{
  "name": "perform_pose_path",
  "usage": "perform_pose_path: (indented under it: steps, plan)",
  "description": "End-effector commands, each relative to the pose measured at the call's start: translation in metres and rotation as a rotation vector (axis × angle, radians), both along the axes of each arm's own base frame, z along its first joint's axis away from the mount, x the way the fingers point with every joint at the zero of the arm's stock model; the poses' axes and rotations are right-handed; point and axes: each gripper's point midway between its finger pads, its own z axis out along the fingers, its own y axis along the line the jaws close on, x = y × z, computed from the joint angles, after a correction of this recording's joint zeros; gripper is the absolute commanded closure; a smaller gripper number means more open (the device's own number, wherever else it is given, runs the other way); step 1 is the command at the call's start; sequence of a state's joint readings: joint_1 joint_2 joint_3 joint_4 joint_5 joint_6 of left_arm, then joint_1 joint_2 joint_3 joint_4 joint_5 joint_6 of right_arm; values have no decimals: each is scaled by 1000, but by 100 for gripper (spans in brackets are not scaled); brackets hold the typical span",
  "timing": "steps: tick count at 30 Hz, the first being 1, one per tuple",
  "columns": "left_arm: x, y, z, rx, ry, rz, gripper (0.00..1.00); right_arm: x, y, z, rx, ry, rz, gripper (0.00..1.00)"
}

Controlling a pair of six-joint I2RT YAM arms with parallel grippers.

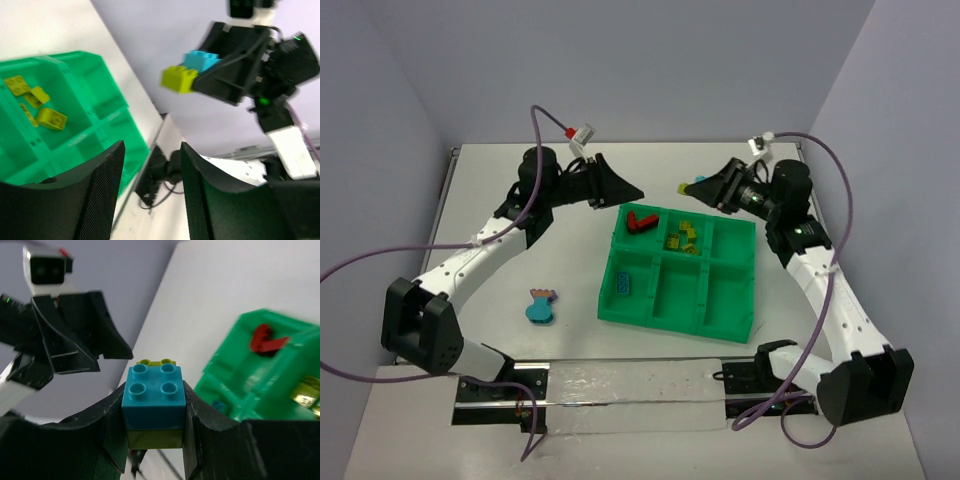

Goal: Sort the legos into containers by color

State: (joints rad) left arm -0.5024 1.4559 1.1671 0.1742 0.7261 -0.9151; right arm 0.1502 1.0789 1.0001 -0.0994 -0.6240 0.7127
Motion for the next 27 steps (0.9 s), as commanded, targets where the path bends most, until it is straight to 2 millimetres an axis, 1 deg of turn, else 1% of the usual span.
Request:
perform_pose_path:
  steps: [1, 3, 5, 8, 9, 11, 14, 16, 18, 20, 22, 25, 27]
  plan:
    - [-18, 13, 44, -109, -73, -35, 44, -27, 61, 29, 18, -123, 375, 100]
    - [-17, 20, 46, -94, -71, -21, 43, -33, 75, 23, -34, -127, 431, 100]
    - [-13, 35, 52, -89, -78, 9, 41, -38, 86, 16, -108, -145, 454, 100]
    - [-9, 44, 56, -60, -109, 30, 39, -38, 87, 14, -110, -177, 444, 100]
    - [-8, 46, 54, -38, -106, 33, 38, -39, 87, 13, -106, -182, 444, 100]
    - [-9, 47, 48, -18, -88, 33, 36, -40, 88, 15, -100, -186, 453, 100]
    - [-14, 45, 39, -40, -58, 2, 34, -41, 92, 15, -88, -172, 477, 100]
    - [-15, 43, 33, -60, -36, -5, 33, -37, 92, 15, -89, -164, 459, 100]
    - [-15, 42, 33, -91, -8, 3, 32, -35, 91, 17, -80, -160, 440, 100]
    - [-13, 44, 28, -118, 34, 41, 33, -32, 92, 18, -66, -145, 421, 100]
    - [-6, 46, 24, -134, 85, 99, 35, -30, 92, 20, -54, -135, 407, 100]
    - [4, 45, 8, -129, 231, 134, 36, -22, 89, 17, -71, -108, 345, 100]
    - [4, 43, 3, -158, 343, 134, 35, -13, 86, 16, -94, -94, 291, 100]
